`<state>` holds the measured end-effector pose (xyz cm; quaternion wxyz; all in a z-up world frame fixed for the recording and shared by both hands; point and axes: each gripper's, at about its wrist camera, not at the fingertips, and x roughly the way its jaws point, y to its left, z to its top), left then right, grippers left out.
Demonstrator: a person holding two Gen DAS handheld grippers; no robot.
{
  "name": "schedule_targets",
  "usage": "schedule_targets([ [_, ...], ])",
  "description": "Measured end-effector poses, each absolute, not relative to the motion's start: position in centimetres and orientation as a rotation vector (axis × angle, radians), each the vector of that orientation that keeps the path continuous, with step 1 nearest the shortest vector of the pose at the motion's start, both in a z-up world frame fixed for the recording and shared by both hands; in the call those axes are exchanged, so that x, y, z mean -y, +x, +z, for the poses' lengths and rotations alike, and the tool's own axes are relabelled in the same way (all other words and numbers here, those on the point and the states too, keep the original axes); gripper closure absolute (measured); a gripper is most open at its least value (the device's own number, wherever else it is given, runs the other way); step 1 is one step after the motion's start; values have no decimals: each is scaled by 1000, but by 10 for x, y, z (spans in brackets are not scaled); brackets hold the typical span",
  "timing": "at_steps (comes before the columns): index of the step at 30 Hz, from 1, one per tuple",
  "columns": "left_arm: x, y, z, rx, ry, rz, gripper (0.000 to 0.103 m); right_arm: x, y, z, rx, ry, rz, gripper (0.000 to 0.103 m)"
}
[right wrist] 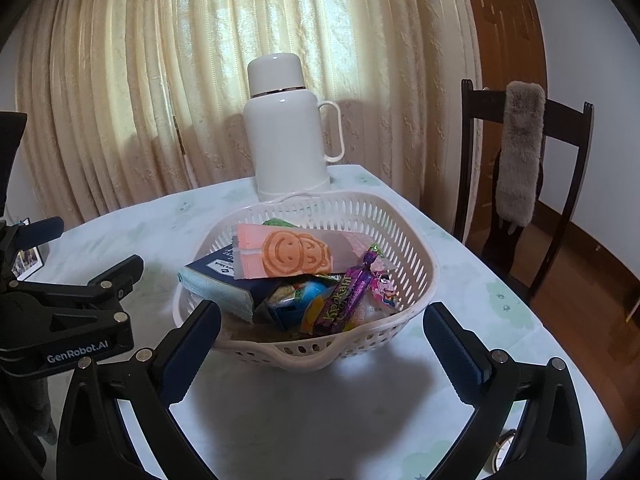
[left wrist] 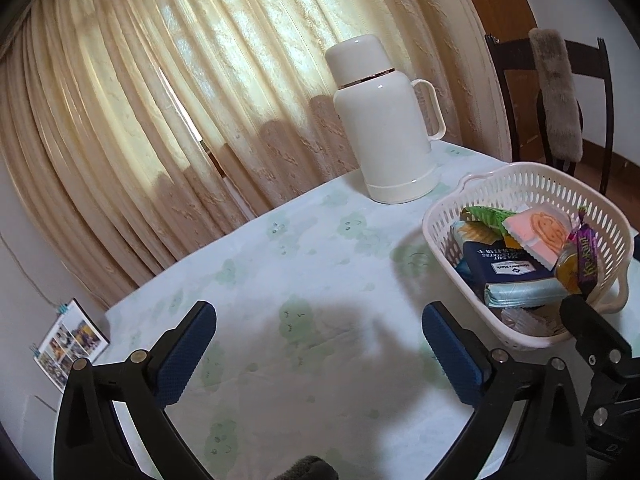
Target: Organize snacks
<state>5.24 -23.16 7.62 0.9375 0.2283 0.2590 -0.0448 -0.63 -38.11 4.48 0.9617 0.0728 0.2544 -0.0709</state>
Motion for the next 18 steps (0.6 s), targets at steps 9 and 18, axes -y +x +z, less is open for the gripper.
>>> schedule_targets([
  [9, 234, 52, 75, -526, 493, -91, 0, 381, -7, 46, -512, 137, -147, 2],
  [18, 237, 49, 73, -514, 518, -87, 0, 380, -8, 47, -510, 126, -153, 2],
])
